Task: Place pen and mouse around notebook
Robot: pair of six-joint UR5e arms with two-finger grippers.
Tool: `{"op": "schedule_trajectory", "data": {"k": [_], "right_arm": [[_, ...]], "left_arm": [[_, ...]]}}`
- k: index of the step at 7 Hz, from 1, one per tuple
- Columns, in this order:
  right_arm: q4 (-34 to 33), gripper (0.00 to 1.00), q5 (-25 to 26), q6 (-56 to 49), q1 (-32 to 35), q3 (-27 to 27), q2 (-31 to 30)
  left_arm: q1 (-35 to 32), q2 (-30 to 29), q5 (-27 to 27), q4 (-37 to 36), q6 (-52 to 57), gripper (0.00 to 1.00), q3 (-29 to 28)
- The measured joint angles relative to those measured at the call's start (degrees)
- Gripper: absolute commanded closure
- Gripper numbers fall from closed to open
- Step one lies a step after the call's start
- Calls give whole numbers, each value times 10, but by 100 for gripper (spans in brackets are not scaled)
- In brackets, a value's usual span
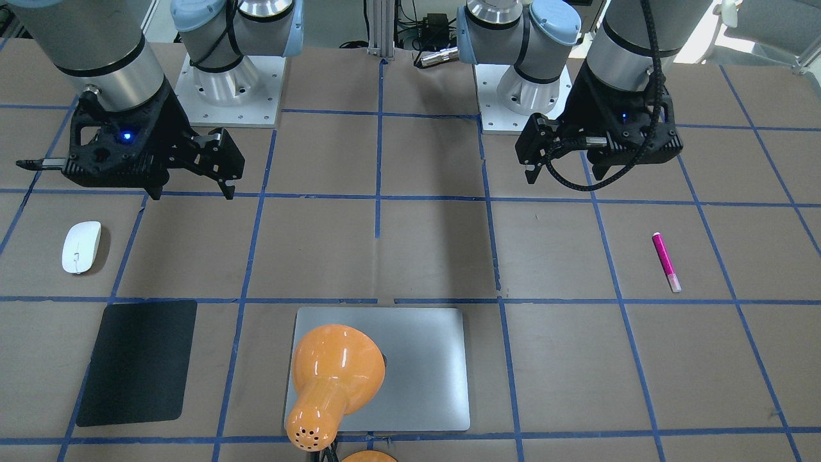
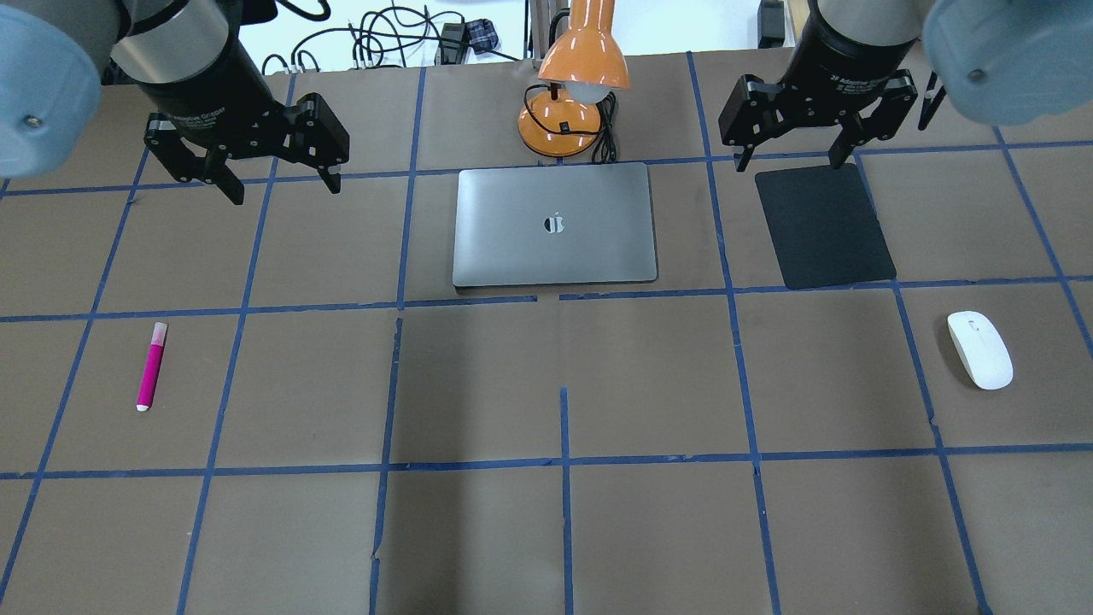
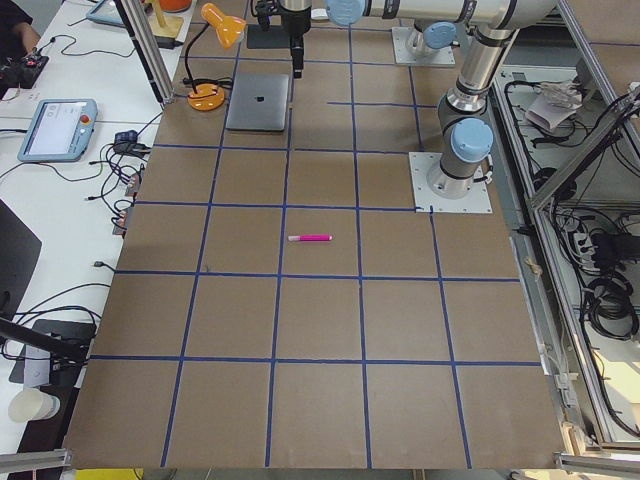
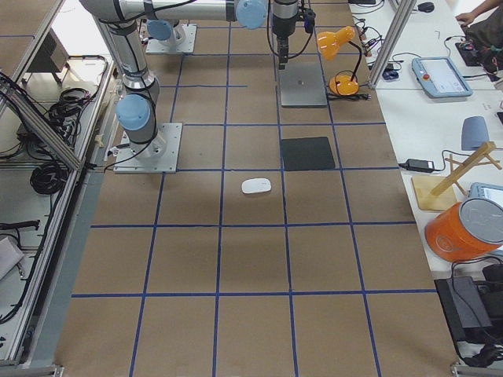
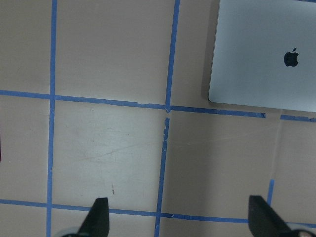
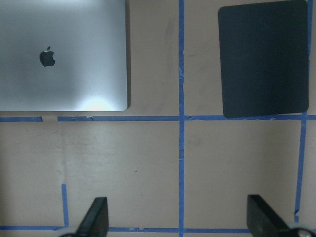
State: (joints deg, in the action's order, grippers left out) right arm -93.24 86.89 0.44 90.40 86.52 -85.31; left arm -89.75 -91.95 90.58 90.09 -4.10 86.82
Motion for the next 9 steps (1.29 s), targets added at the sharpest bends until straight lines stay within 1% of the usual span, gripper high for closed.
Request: {"op": "schedule_trajectory", "data": {"k": [1,3,4,5,6,7,8,9], "right_arm": [[-1,0,-9,-1,0,0,0],[-7,0,-3,-6,-2,4,0],[-11,0,2,-8,-12,9,0],[-10,0,3,-19,-39,19,-1],[-11,0,4,-57,-83,40,-5],[-22,0,11,-118,-132,66,-7],[-47,0,26,-195,-185,98,-7],[-87,0,33,-271,-241,144,-6]], "left_arm": [[-1,0,1,0,2,0,0],[-2,1,1,0,3,0,0],[-2,1,1,0,3,0,1],[-2,3,1,0,3,0,2],[0,6,2,0,7,0,5],[10,5,7,1,24,0,11],[35,-1,20,0,53,0,21],[78,-9,34,-14,93,0,44]]}}
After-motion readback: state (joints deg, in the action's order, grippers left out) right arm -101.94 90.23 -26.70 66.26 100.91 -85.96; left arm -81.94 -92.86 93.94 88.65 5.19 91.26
